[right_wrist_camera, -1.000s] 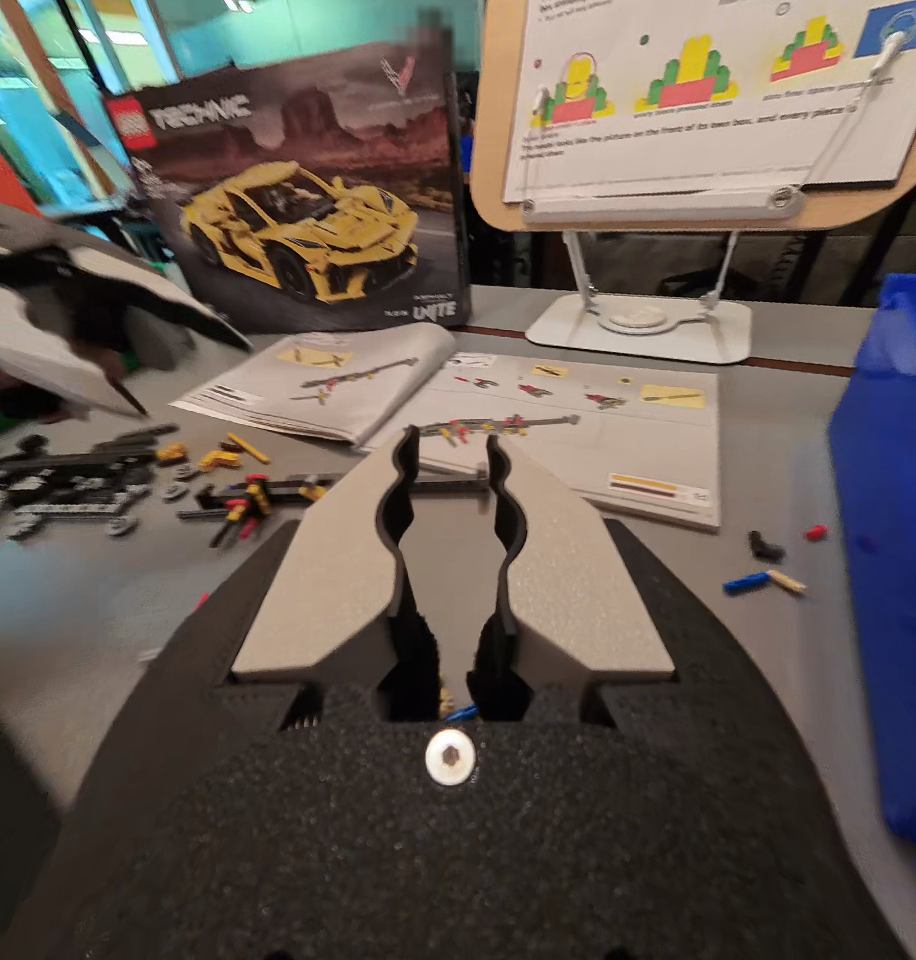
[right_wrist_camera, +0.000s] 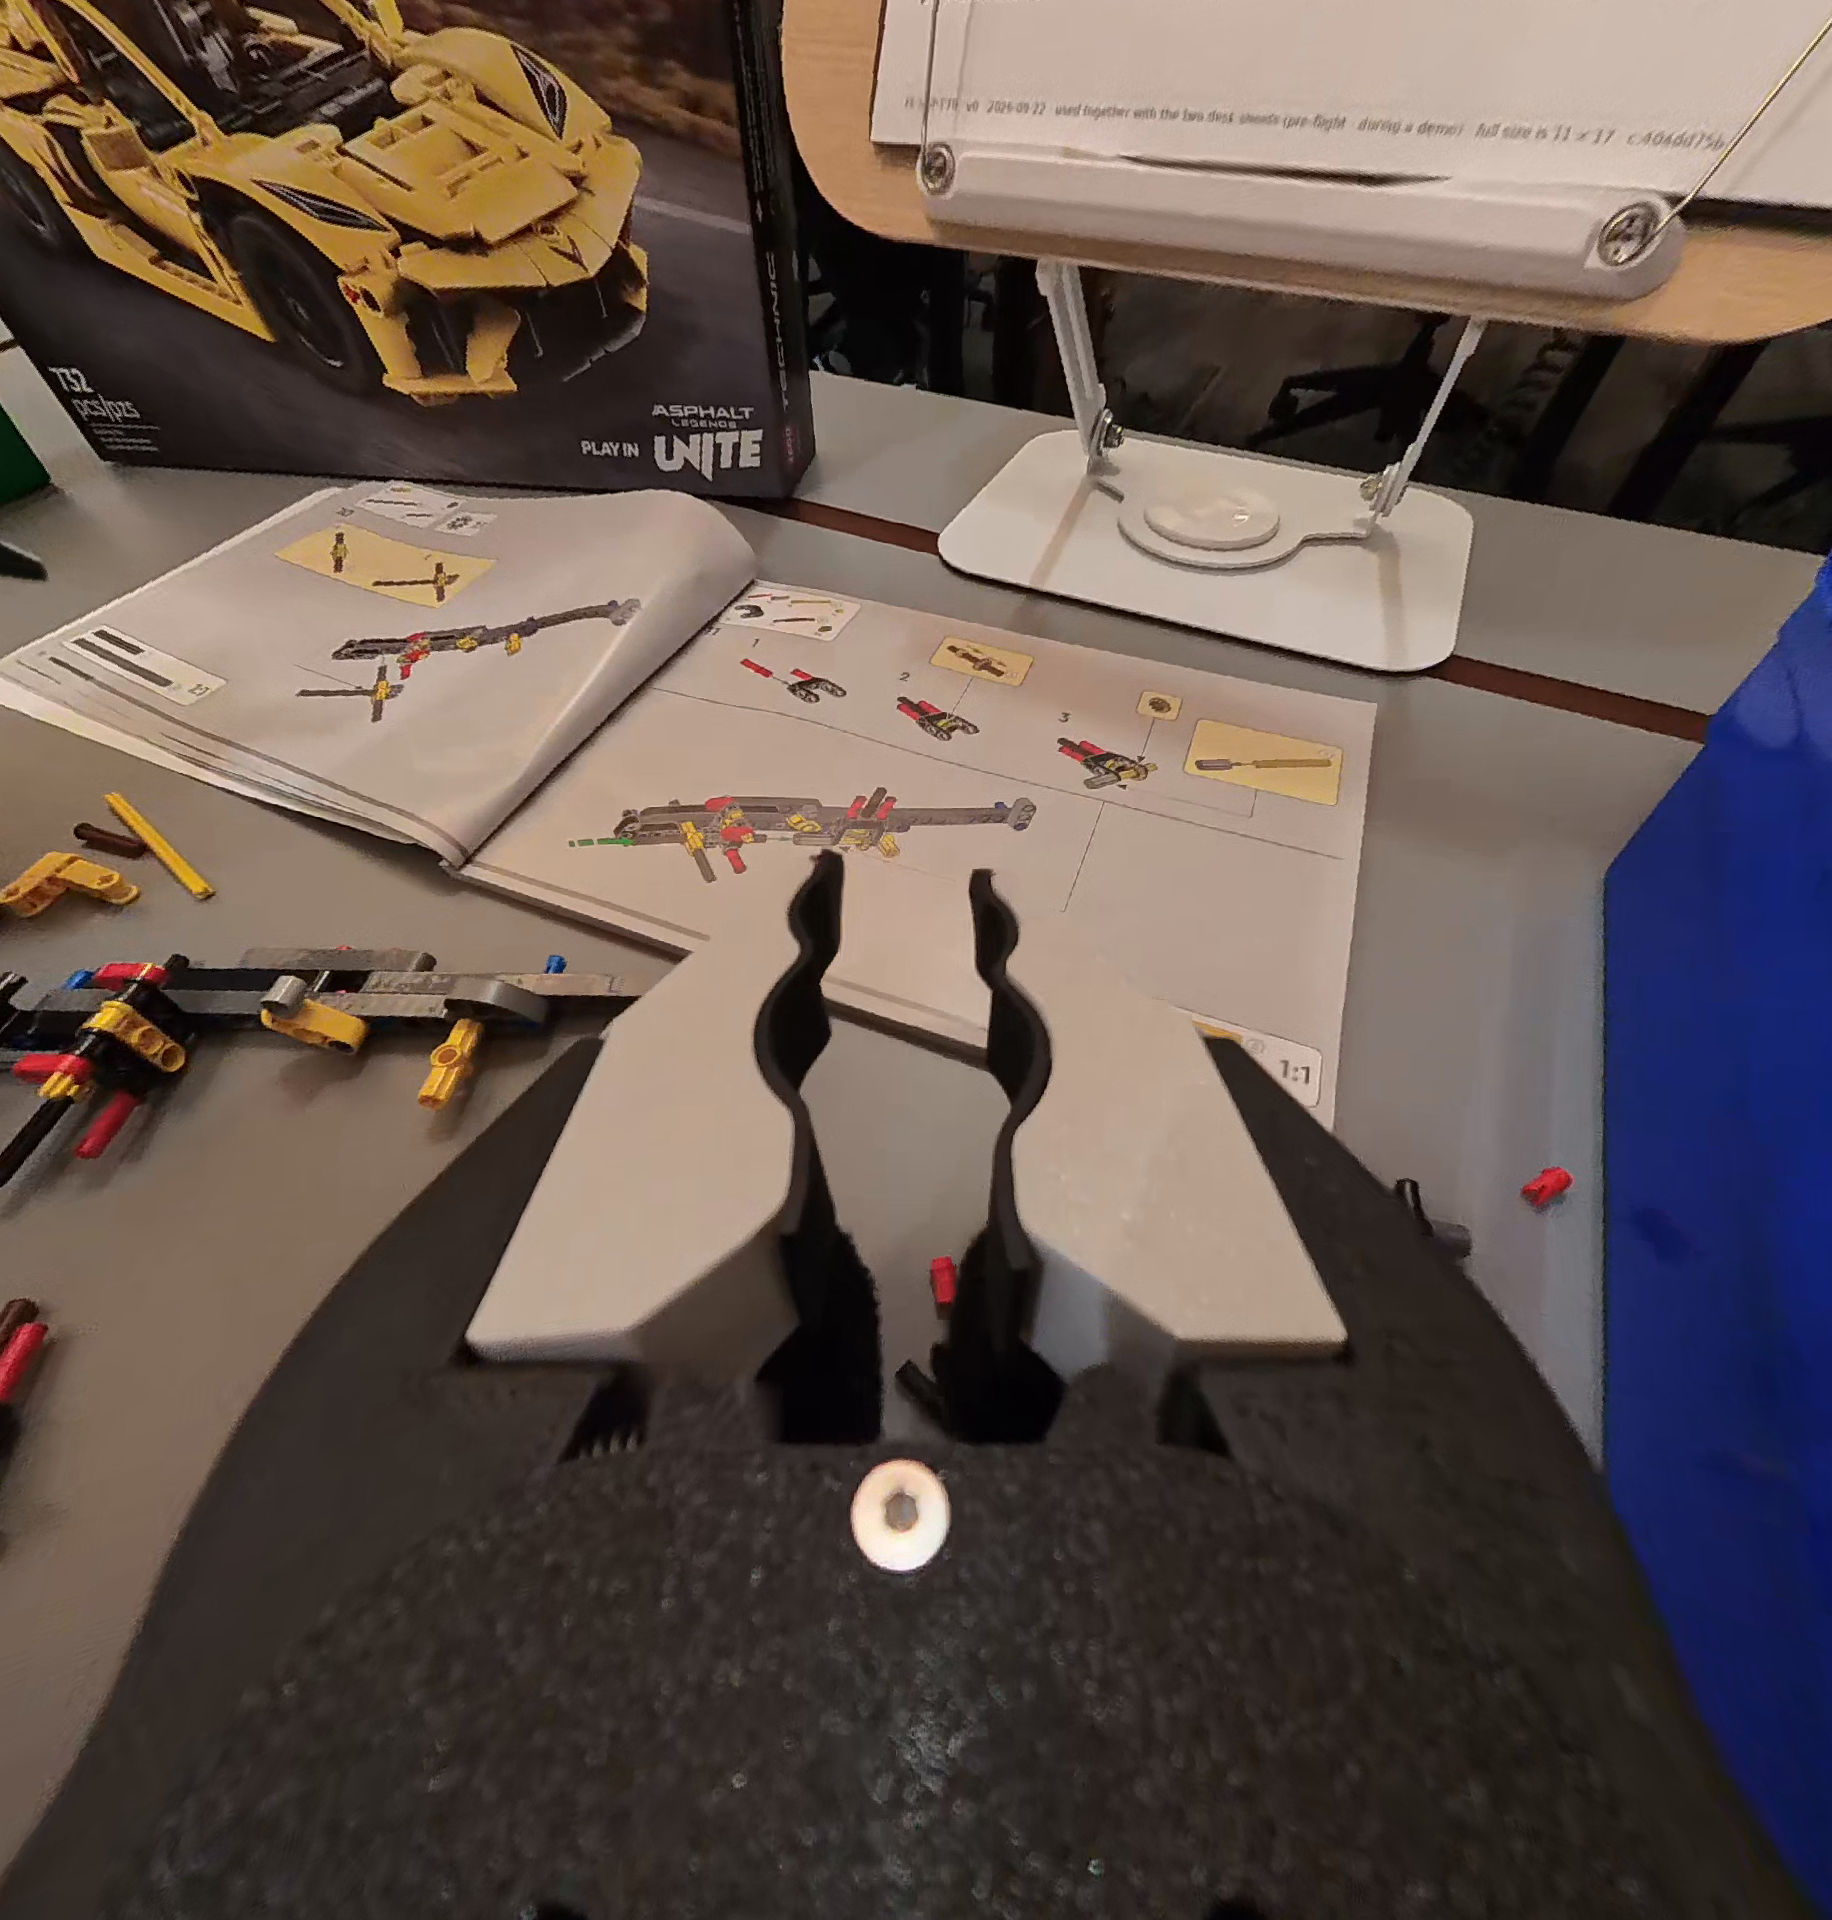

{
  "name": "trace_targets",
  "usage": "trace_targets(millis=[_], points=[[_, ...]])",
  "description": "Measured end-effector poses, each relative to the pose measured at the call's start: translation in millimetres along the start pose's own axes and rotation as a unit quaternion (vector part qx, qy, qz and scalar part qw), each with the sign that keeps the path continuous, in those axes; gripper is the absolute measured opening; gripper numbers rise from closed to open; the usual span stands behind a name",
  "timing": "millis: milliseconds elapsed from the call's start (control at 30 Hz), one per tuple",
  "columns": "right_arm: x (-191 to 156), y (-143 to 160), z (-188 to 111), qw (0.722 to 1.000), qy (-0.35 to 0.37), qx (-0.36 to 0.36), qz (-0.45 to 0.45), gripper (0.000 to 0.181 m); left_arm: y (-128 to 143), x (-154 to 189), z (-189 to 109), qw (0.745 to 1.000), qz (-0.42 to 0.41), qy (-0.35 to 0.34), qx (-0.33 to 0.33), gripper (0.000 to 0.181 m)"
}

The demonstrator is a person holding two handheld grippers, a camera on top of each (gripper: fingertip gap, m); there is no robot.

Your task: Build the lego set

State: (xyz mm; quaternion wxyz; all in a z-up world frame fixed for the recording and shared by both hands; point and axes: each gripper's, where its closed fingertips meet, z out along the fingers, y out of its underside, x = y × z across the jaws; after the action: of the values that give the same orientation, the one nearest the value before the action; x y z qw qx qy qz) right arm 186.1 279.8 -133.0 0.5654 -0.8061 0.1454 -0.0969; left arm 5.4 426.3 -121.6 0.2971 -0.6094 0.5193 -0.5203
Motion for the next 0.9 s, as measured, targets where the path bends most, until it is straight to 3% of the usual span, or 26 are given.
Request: trace_targets(millis=[200, 433, 900], points=[[17, 0, -5, 0.999, 0.046, -0.001, -0.004, 0.023, 15, 1, 7, 0.999, 0.021, -0.011, -0.037, 0.049], [32, 10, -8, 0.997, 0.079, -0.026, 0.006, 0.027, 15, 3, 8, 0.999, 0.024, -0.008, -0.037, 0.048], [24, 33, -3, 0.995, 0.036, -0.086, 0.043, 0.035, 16, 4, 10, 0.999, -0.003, 0.013, -0.036, 0.044]])
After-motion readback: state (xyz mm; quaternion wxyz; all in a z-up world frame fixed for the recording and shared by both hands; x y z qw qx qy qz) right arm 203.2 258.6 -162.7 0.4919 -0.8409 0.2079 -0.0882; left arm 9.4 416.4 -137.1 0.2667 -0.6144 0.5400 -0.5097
